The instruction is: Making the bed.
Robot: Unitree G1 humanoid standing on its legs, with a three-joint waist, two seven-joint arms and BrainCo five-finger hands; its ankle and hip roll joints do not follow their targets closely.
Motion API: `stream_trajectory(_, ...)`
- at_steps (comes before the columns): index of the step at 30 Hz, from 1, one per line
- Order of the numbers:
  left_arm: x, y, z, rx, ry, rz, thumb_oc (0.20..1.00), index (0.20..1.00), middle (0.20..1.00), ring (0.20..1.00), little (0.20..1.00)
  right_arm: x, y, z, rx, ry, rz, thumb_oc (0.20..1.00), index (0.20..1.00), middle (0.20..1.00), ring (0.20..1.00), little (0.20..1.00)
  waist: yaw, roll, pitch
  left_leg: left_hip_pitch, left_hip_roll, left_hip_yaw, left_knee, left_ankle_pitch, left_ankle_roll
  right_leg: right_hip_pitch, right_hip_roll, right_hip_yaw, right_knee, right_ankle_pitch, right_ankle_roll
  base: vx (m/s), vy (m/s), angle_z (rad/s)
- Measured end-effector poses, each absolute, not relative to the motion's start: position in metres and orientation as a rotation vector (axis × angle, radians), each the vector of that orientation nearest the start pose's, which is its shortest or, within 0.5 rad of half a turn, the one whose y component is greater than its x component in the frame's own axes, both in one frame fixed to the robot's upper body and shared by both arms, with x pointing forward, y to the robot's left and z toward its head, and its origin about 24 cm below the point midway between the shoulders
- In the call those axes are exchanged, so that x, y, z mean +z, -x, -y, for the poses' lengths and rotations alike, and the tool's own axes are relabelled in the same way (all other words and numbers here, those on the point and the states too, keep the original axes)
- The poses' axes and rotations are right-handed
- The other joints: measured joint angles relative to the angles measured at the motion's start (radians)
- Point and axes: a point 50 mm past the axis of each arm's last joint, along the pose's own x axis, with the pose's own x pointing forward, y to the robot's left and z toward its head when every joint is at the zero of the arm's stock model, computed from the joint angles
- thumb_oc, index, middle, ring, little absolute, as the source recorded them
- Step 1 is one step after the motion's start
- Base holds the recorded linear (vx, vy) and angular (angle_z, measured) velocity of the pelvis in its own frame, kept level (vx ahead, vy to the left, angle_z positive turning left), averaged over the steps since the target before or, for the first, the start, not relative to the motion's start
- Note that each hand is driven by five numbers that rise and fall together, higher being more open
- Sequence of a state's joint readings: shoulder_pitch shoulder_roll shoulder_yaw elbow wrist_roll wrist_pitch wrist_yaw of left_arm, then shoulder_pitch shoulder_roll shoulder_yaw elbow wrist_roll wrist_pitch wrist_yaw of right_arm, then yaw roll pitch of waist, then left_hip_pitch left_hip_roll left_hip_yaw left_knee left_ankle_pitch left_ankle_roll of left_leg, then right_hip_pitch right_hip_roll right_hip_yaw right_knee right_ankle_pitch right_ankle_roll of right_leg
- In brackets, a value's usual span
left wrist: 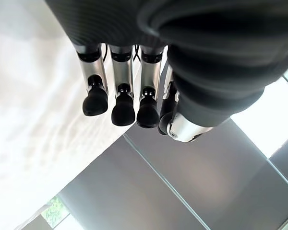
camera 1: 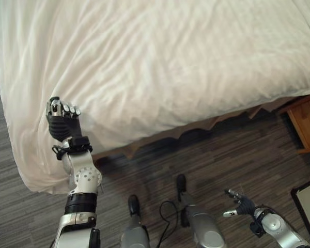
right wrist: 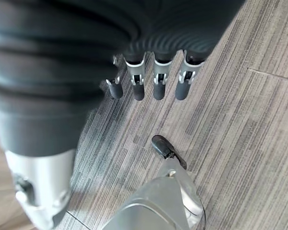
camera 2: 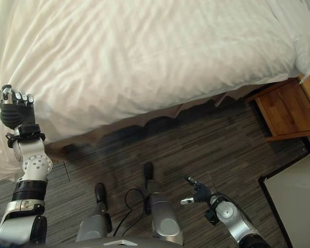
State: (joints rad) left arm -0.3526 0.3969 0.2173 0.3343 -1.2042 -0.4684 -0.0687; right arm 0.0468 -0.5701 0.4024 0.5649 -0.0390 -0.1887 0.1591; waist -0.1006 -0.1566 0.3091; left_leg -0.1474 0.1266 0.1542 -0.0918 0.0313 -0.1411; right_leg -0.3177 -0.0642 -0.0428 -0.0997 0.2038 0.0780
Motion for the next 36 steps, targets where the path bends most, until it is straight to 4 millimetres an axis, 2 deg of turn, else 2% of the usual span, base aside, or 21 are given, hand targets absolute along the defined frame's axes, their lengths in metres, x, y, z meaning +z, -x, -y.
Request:
stream_trajectory(7,0.121,-0.293,-0.311,0.38,0.827,0.647,0.2,0.2,0.2,0.2,0.2,-0.069,-0.189,0.234,0.437,0.602,-0.546,1.0,1.0,1.0,1.0,1.0,-0.005,-0.025,0.046,-0.035,0.003,0.001,0.007,0.001,-0.001,-0.034,0.004,0.001,0.0,0.007,-0.006,-0.03,-0.018,-0.01)
stream_trajectory(11,0.132,-0.296,-0.328,0.414,0.807,0.707,0.2,0.2,0.2,0.2,0.2,-0.068,-0.193,0.23,0.42,0.578,-0.529,1.0,1.0,1.0,1.0,1.0,-0.005,-0.056,0.085,-0.073,0.01,0.005,0.027,0.001,-0.007,-0.066,0.013,0.011,0.001,0.02,-0.013,-0.03,-0.017,-0.06)
stream_trajectory(16,0.135,-0.302,-0.36,0.494,0.713,0.661,0.2,0.2,0.2,0.2,0.2,-0.063,-0.203,0.225,0.41,0.561,-0.494,1.0,1.0,1.0,1.0,1.0,-0.012,-0.057,0.086,-0.079,0.025,0.031,0.048,-0.009,-0.019,-0.078,0.025,0.03,0.0,0.012,-0.001,-0.04,-0.011,-0.15)
stream_trajectory(23,0.137,-0.299,-0.377,0.571,0.721,0.675,0.2,0.2,0.2,0.2,0.2,-0.061,-0.208,0.221,0.407,0.531,-0.475,1.0,1.0,1.0,1.0,1.0,-0.034,-0.061,0.086,-0.111,0.031,0.032,0.062,-0.008,-0.021,-0.114,0.034,0.049,0.0,0.002,-0.001,-0.02,-0.006,-0.11)
stream_trajectory(24,0.137,-0.297,-0.38,0.579,0.718,0.676,0.2,0.2,0.2,0.2,0.2,-0.061,-0.208,0.221,0.404,0.523,-0.475,1.0,1.0,1.0,1.0,1.0,-0.036,-0.062,0.087,-0.112,0.029,0.033,0.061,-0.008,-0.02,-0.118,0.034,0.051,0.0,-0.006,0.01,0.0,-0.014,-0.28)
stream_trajectory(25,0.135,-0.294,-0.383,0.598,0.725,0.68,0.2,0.2,0.2,0.2,0.2,-0.061,-0.21,0.219,0.404,0.519,-0.472,1.0,1.0,1.0,1.0,1.0,-0.035,-0.059,0.085,-0.112,0.035,0.031,0.06,-0.004,-0.015,-0.122,0.039,0.047,0.0,-0.047,0.064,0.0,-0.014,-0.36)
stream_trajectory(26,0.132,-0.293,-0.384,0.609,0.735,0.681,0.2,0.2,0.2,0.2,0.2,-0.061,-0.21,0.219,0.401,0.518,-0.47,1.0,1.0,1.0,1.0,1.0,-0.031,-0.047,0.082,-0.116,0.057,0.029,0.055,-0.003,-0.013,-0.124,0.048,0.036,0.001,-0.071,0.096,0.0,-0.012,-0.21)
stream_trajectory(28,0.128,-0.295,-0.381,0.595,0.734,0.662,0.2,0.2,0.2,0.2,0.2,-0.067,-0.2,0.218,0.405,0.5,-0.497,1.0,1.0,1.0,1.0,1.0,-0.036,-0.053,0.07,-0.11,0.043,0.025,0.053,0.0,-0.026,-0.118,0.043,0.026,0.002,-0.03,0.064,0.0,-0.012,0.14)
stream_trajectory(33,0.098,-0.285,-0.378,0.639,0.759,0.592,0.2,0.2,0.2,0.2,0.2,-0.069,-0.197,0.217,0.399,0.498,-0.504,1.0,1.0,1.0,1.0,1.0,-0.029,-0.05,0.069,-0.091,0.041,0.025,0.041,0.001,-0.025,-0.106,0.041,0.026,0.002,-0.033,0.068,-0.01,-0.02,-0.04)
stream_trajectory(36,0.032,-0.27,-0.363,0.743,0.85,0.35,0.2,0.2,0.2,0.2,0.2,-0.071,-0.196,0.212,0.414,0.495,-0.507,1.0,1.0,1.0,1.0,1.0,-0.031,-0.049,0.068,-0.096,0.048,0.022,0.038,0.004,-0.021,-0.108,0.037,0.019,0.002,-0.059,0.1,0.0,-0.042,0.01)
